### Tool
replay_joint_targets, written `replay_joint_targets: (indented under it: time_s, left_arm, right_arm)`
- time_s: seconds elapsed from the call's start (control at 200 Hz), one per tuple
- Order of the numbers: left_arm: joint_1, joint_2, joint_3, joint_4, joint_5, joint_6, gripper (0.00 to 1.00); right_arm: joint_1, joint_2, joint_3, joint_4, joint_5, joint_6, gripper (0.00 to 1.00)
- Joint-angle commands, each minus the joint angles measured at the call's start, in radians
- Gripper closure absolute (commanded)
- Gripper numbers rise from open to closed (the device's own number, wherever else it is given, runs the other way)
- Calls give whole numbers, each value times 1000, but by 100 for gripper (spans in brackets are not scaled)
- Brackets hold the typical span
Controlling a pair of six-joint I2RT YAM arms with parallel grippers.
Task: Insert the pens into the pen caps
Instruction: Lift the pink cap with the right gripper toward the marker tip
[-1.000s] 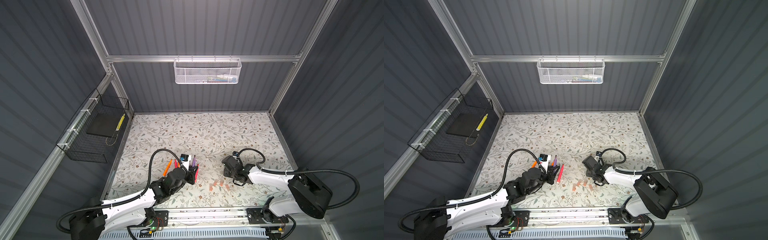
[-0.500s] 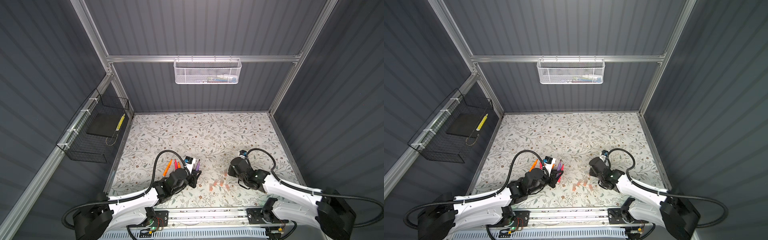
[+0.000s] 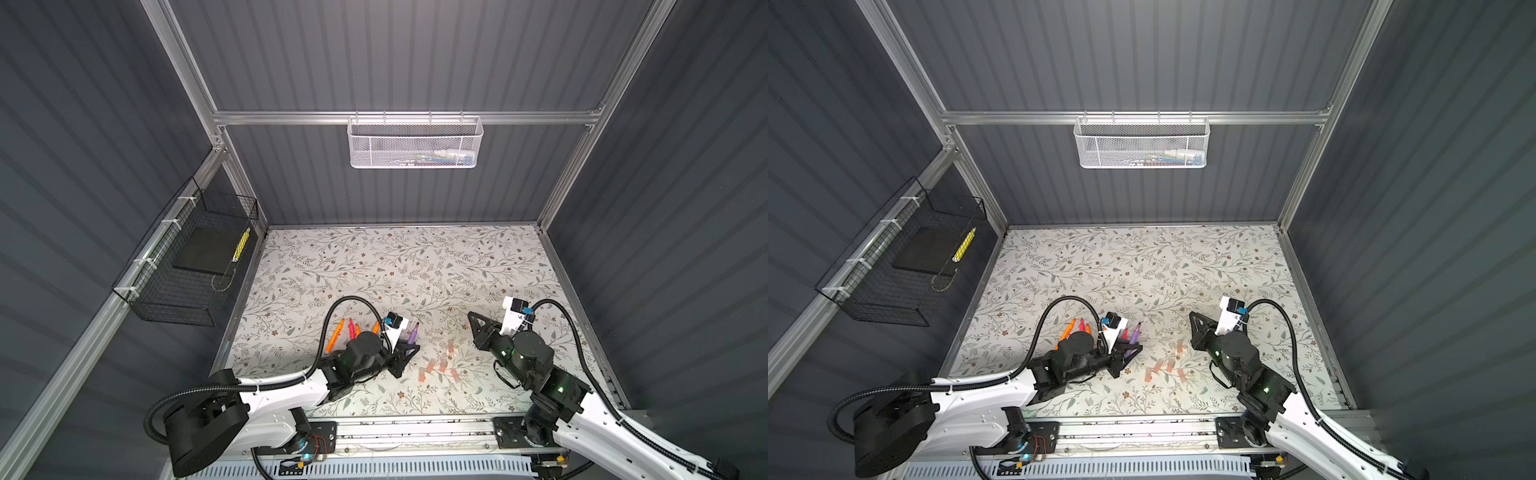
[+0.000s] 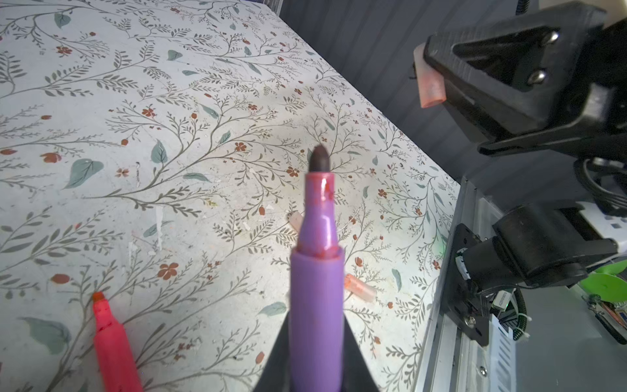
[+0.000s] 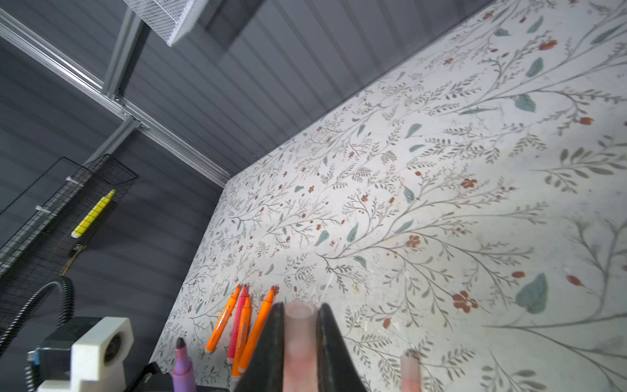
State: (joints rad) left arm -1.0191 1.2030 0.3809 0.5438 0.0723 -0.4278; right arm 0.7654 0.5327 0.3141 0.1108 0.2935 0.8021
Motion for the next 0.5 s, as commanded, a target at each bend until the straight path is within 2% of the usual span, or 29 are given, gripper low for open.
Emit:
replay_joint_targets:
  time_s: [0.0,0.31,0.495]
  left_arm:
    - [3,22,27,56,27,18,100]
    - [3,75,32,130,97,4,100]
    - [2,105,39,150,103,9,100]
  right_arm:
    - [-3,34,-6,170,-61,-44,100]
    - [-3,203,37,340,-132,-40,100]
    - [-3,297,40,423,-169,-19,100]
